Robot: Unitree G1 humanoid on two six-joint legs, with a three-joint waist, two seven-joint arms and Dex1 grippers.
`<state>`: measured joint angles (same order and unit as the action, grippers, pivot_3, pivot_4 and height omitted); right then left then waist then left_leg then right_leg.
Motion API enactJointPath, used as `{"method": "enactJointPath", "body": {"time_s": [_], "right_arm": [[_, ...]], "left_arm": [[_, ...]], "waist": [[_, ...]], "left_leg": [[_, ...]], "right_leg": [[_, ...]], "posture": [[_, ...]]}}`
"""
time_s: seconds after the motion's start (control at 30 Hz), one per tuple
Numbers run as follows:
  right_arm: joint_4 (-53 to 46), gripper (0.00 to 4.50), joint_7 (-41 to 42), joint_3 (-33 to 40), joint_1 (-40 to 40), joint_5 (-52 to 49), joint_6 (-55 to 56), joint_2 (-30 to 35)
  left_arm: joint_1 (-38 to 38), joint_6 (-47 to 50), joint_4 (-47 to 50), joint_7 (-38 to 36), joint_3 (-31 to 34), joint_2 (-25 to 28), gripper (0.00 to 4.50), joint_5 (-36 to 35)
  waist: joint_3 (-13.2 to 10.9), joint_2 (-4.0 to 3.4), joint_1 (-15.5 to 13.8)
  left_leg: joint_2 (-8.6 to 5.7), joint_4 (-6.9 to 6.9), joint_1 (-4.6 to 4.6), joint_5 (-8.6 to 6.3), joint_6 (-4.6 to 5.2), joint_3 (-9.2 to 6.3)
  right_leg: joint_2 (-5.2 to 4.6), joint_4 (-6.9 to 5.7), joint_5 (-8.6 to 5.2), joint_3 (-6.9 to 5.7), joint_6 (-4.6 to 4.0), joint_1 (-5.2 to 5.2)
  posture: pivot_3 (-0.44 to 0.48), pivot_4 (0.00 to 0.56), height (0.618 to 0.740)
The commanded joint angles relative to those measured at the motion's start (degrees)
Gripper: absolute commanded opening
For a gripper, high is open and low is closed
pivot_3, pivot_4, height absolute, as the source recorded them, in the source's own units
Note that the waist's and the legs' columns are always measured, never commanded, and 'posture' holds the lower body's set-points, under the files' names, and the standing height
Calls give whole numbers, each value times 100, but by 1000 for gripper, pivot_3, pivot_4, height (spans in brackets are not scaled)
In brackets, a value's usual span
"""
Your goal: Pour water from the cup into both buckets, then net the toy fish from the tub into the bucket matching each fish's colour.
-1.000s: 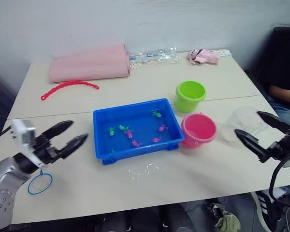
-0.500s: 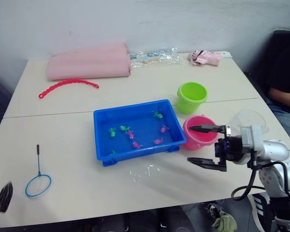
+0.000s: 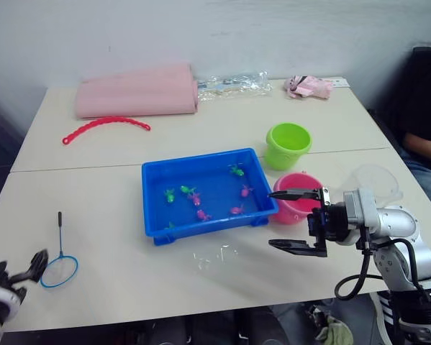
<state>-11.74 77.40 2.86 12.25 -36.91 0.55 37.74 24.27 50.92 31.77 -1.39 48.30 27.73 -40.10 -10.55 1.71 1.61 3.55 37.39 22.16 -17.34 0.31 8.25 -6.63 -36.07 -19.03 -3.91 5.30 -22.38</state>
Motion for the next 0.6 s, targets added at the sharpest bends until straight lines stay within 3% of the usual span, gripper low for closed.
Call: {"method": "enactJointPath", "body": {"time_s": [0.03,0.27,0.5,0.6], "right_arm": [[-458,4464,-178,91,-25,-63,-93,6],[-637,4464,-295,54,-97,34,-199,63],[-766,4464,-390,113,-268,125,-179,90],[-802,4500,-402,128,-354,158,-146,94]], "left_arm": [[-816,1131,-315,556,-229,478,4500,39],[-1958,1496,-1884,358,-1230,897,4500,641],[-2336,1289,-2831,164,-1671,808,4500,1121],[-2481,1242,-3269,13,-1701,692,3636,1158]], "waist": [[0,-2,16],[-1,-3,-11],[8,-22,-34],[24,-56,-75]], "left_leg": [[0,0,0,2,-1,1],[3,7,-2,7,-9,18],[2,13,-7,10,-14,17],[1,5,-19,25,-16,15]], "right_leg": [[2,-3,0,1,0,-1],[16,-25,0,-7,0,-15],[8,-42,0,-23,0,-15],[7,-60,0,-23,-2,-15]], "posture": [[0,150,740],[0,150,740],[0,150,740],[0,150,740]]}}
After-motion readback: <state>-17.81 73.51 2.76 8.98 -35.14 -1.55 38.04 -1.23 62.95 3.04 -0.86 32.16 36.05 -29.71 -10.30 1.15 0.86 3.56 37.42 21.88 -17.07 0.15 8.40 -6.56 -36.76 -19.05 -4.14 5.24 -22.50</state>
